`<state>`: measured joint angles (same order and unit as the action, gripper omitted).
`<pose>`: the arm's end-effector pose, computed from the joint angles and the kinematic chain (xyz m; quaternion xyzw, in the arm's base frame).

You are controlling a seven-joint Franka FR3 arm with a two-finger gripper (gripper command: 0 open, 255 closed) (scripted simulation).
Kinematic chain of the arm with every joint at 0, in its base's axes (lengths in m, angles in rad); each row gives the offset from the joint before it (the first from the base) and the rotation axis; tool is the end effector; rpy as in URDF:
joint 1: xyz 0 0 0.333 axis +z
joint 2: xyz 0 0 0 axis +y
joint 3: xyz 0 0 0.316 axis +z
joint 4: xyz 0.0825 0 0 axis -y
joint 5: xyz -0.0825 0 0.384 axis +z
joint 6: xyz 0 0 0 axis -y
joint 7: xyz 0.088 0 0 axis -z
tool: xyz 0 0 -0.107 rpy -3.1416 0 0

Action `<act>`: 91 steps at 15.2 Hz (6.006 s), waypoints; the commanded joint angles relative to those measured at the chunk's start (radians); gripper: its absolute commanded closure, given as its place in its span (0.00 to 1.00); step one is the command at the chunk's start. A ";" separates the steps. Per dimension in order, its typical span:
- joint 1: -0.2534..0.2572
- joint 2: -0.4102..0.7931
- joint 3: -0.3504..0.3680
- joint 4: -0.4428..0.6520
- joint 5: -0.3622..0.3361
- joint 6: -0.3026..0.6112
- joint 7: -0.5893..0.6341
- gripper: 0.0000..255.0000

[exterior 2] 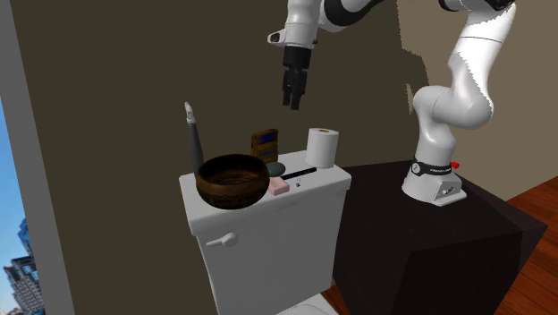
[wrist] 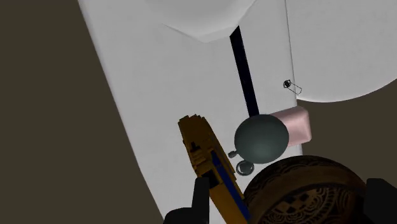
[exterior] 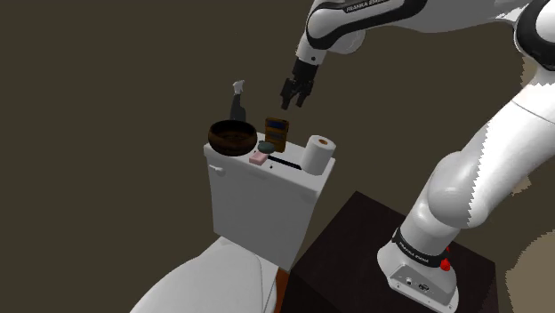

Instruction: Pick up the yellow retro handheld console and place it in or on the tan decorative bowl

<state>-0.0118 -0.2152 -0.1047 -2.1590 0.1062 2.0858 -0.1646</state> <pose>0.5002 -0.0558 0.5025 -0.9958 -0.0015 -0.0775 0.0487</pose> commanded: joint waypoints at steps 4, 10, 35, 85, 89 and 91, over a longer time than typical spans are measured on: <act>-0.004 0.192 -0.017 0.118 0.037 0.072 -0.032 0.00; -0.016 0.386 -0.023 0.262 0.080 0.119 -0.061 0.00; -0.014 0.435 -0.016 0.237 0.095 0.191 -0.071 1.00; 0.121 0.801 0.050 1.292 0.018 -0.464 0.261 1.00; 0.126 0.760 0.049 1.169 0.017 -0.382 0.254 1.00; 0.128 0.746 0.048 1.119 0.017 -0.346 0.250 1.00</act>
<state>0.1146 0.5411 -0.0561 -1.0094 0.1231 1.7179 0.0876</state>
